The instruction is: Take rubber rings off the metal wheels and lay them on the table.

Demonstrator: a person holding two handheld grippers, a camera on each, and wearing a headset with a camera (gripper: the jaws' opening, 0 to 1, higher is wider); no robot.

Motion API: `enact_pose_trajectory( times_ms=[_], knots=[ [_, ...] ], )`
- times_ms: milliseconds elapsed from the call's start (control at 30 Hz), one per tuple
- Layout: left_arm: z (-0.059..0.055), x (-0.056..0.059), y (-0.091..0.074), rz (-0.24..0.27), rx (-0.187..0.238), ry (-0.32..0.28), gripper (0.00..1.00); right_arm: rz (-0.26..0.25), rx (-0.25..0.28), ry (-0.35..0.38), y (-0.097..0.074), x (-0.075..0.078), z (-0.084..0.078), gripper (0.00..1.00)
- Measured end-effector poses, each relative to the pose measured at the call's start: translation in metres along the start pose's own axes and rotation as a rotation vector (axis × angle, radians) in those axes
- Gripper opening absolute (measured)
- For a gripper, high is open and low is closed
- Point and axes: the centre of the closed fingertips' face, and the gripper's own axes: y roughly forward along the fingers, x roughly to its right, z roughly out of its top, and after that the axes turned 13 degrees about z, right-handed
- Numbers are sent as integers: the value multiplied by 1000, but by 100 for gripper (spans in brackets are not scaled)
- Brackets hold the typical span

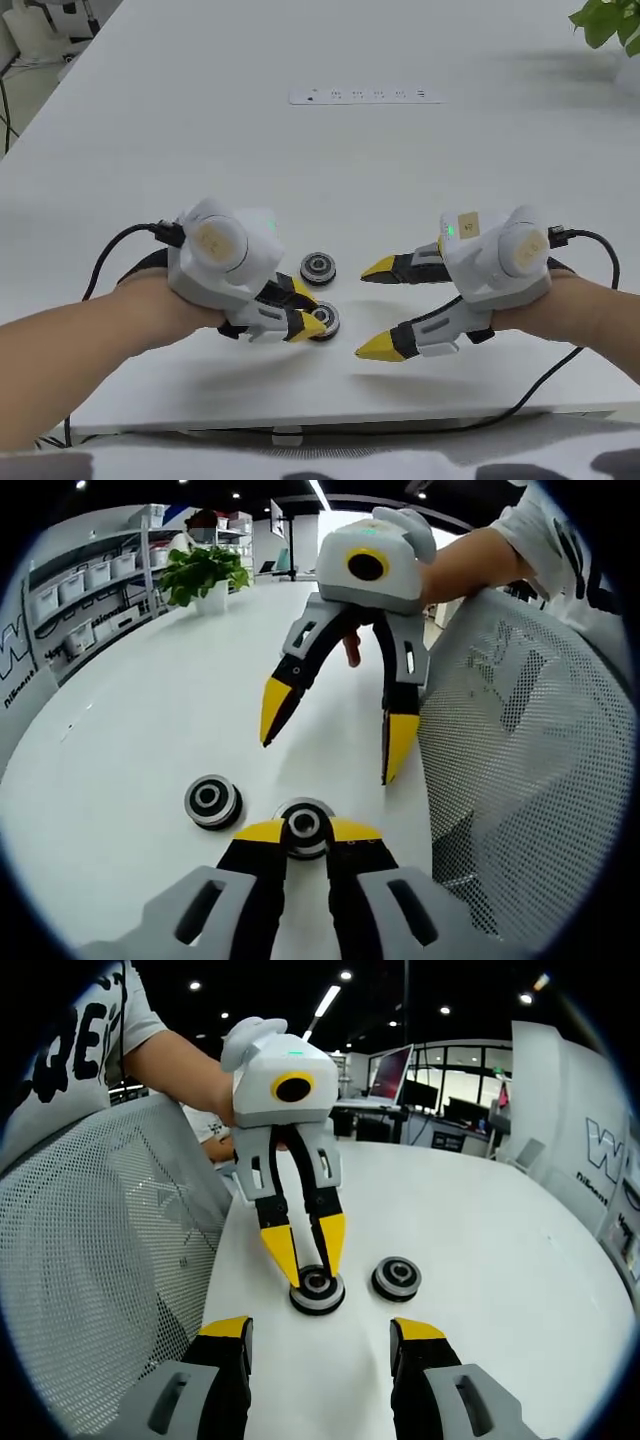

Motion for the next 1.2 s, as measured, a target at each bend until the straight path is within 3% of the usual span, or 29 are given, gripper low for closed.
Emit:
enact_pose_trajectory(
  times_ms=[633, 1200],
  knots=[
    [1, -1, 0, 35, 22, -1, 8, 1, -5, -5, 1, 0, 4, 53],
    [1, 0, 1, 30, 33, 1, 8, 4, -6, -1, 5, 1, 8, 51]
  ],
)
